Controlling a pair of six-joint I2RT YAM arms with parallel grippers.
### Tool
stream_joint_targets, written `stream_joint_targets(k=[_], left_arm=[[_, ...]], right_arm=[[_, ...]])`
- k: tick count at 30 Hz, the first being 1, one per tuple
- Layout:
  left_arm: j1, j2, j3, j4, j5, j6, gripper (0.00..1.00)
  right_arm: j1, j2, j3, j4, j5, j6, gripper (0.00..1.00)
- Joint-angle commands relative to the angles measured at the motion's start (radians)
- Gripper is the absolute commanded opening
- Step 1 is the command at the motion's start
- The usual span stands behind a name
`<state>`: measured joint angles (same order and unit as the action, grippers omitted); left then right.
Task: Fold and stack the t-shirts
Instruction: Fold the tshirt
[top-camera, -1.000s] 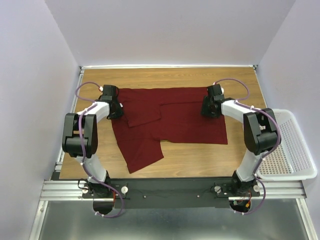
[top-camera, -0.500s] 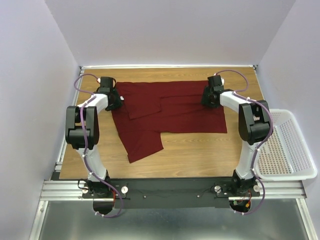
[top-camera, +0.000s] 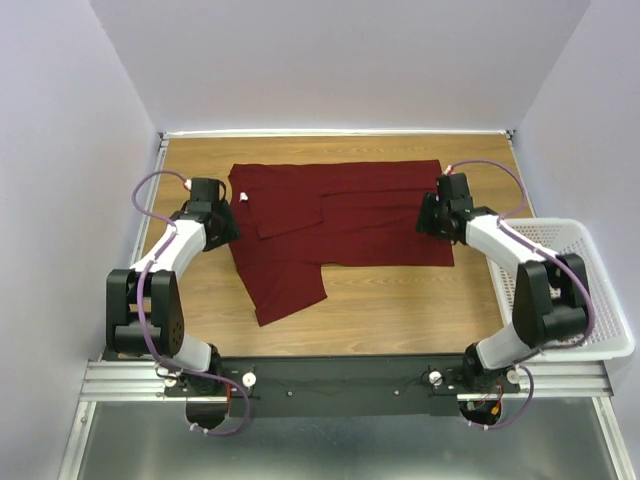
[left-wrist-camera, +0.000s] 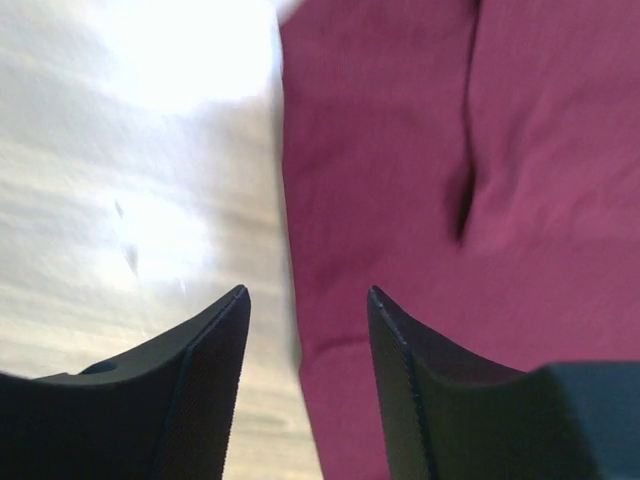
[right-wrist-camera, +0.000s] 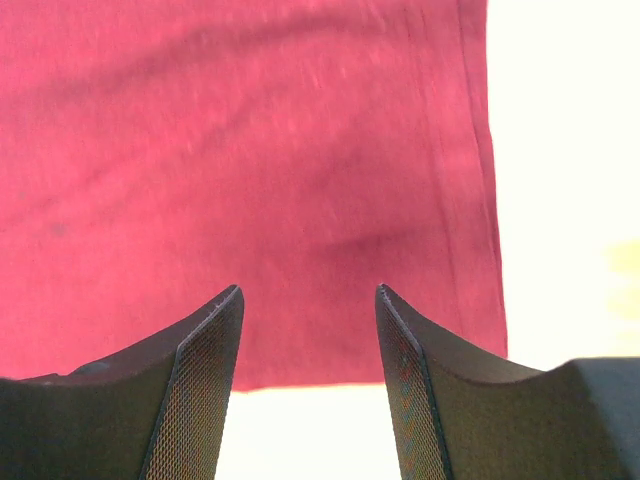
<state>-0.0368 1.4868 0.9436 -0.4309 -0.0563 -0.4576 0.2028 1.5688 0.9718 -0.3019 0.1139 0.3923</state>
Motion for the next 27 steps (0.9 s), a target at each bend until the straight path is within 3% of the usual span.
stream_joint_targets(k=[1, 6, 24, 26, 27], left_arm=[[-0.049, -0.014, -0.043, -0.078, -0.039, -0.024, 0.57], [-0.069, 0.033, -0.058, -0.069, -0.027, -0.030, 0.49], [-0.089, 0.104, -0.106, -0.026, -0.045, -0.035, 0.48], [-0.090, 0.107, -0.115, -0.023, -0.046, -0.033, 0.42], [-0.091, 0.104, -0.117, -0.020, -0.047, -0.030, 0.33]], right_arm=[[-0.005, -0.114, -0.088, -0.023, -0.023, 0.011, 0.63], [-0.006, -0.177, -0.142, -0.025, -0.013, 0.008, 0.63], [-0.005, -0.197, -0.174, -0.026, -0.011, 0.011, 0.63], [-0.005, -0.210, -0.180, -0.025, -0.002, 0.013, 0.63], [-0.006, -0.214, -0.182, -0.025, 0.004, 0.013, 0.63]])
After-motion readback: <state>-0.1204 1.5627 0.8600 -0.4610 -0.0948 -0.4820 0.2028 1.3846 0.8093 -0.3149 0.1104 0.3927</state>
